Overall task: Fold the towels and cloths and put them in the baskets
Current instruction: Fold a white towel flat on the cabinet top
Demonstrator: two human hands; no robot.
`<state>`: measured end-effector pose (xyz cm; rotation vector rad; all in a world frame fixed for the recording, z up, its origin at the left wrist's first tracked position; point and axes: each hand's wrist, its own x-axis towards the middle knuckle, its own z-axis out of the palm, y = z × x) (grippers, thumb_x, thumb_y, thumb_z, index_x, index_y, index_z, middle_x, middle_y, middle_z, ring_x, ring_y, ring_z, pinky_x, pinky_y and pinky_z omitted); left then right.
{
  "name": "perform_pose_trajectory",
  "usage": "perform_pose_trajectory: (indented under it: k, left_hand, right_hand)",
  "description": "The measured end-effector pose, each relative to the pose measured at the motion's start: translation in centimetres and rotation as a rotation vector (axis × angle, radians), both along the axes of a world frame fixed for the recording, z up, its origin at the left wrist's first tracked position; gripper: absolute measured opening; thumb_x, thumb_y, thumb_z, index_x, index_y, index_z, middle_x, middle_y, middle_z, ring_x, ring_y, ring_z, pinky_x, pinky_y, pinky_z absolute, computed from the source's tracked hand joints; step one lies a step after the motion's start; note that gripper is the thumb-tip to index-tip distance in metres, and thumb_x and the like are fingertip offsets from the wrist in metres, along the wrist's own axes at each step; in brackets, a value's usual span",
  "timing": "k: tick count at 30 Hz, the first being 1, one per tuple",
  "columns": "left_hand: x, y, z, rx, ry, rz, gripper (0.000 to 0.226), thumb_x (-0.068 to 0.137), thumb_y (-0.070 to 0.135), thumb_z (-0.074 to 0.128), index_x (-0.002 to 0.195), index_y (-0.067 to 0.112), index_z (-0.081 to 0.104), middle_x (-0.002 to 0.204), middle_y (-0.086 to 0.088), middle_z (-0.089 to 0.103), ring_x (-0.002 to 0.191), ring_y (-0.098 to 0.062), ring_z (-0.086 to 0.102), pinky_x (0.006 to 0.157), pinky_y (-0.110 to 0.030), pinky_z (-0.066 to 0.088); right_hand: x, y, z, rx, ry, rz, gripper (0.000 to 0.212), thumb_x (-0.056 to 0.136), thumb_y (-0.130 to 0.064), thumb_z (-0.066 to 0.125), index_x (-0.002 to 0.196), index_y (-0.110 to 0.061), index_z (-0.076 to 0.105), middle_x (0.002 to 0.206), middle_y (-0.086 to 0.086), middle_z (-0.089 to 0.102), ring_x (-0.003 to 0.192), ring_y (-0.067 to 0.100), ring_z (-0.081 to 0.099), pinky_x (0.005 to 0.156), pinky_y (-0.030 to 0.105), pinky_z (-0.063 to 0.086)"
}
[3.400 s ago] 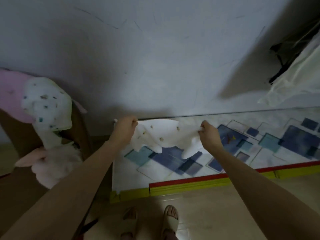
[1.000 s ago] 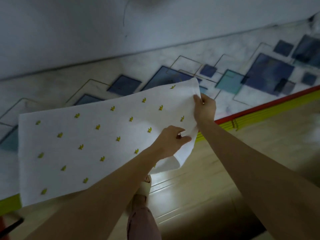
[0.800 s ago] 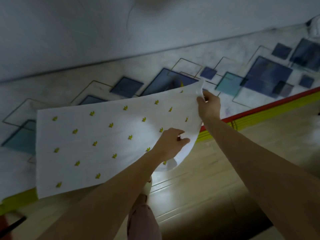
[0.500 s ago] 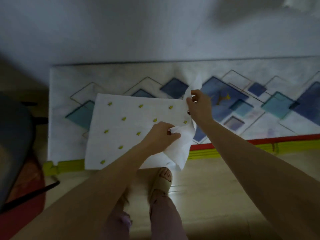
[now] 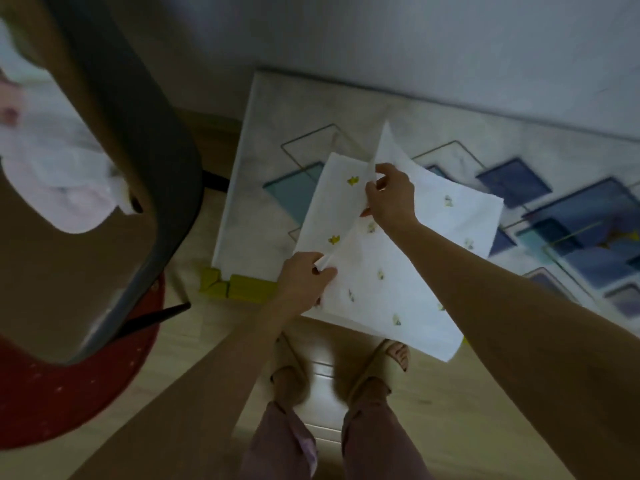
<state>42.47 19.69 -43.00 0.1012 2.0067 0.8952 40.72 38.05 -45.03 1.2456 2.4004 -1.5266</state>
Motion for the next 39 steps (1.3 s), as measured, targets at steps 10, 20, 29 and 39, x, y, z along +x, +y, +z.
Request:
perform_pose_trajectory:
  k: [10, 20, 29, 39]
  left_hand:
    - [-1.7, -4.7, -8.2, -0.335, 0.046, -0.198, 0.026, 0.093, 0.018, 0.053, 0.068, 0.011, 0.050, 0.068, -0.006, 0.049, 0.064, -0.018, 0.049, 0.048, -0.023, 0.025]
    - [-1.0, -3.5, -10.5, -0.404, 0.205, -0.110, 0.027, 0.094, 0.028, 0.055, 0.109, 0.006, 0.054, 0.109, -0.010, 0.059, 0.099, -0.023, 0.056, 0.077, -0.029, 0.041]
    - [-3.1, -3.8, -9.6, -0.363, 0.364, -0.061, 0.018, 0.098, 0.029, 0.047, 0.092, 0.015, 0.056, 0.094, -0.002, 0.061, 0.078, -0.014, 0.051, 0.064, -0.027, 0.035]
    - [-10.2, -0.6, -7.8, -0.445, 0.709, 0.087, 0.020, 0.096, 0.016, 0.045, 0.114, 0.014, 0.054, 0.114, -0.007, 0.057, 0.103, -0.026, 0.052, 0.081, -0.035, 0.035]
  right_hand:
    - [-3.1, -2.4, -6.3, 0.411, -0.211, 0.722, 0.039, 0.095, -0.004, 0.042, 0.132, -0.014, 0.052, 0.128, 0.008, 0.053, 0.115, 0.026, 0.051, 0.092, 0.038, 0.047]
    - [-7.0, -2.2, -8.1, 0.880, -0.152, 1.433, 0.051, 0.093, -0.004, 0.046, 0.142, -0.007, 0.033, 0.145, 0.015, 0.034, 0.133, 0.031, 0.031, 0.094, 0.041, 0.044]
    - [-8.2, -1.3, -7.1, 0.840, -0.271, 1.129, 0.046, 0.087, 0.002, 0.053, 0.131, -0.005, 0.044, 0.131, 0.019, 0.040, 0.113, 0.036, 0.046, 0.072, 0.042, 0.046]
    - [-7.4, 2.0, -5.4, 0.835, -0.107, 0.964, 0.046, 0.094, -0.008, 0.050, 0.139, -0.006, 0.040, 0.140, 0.018, 0.040, 0.127, 0.035, 0.038, 0.101, 0.044, 0.036]
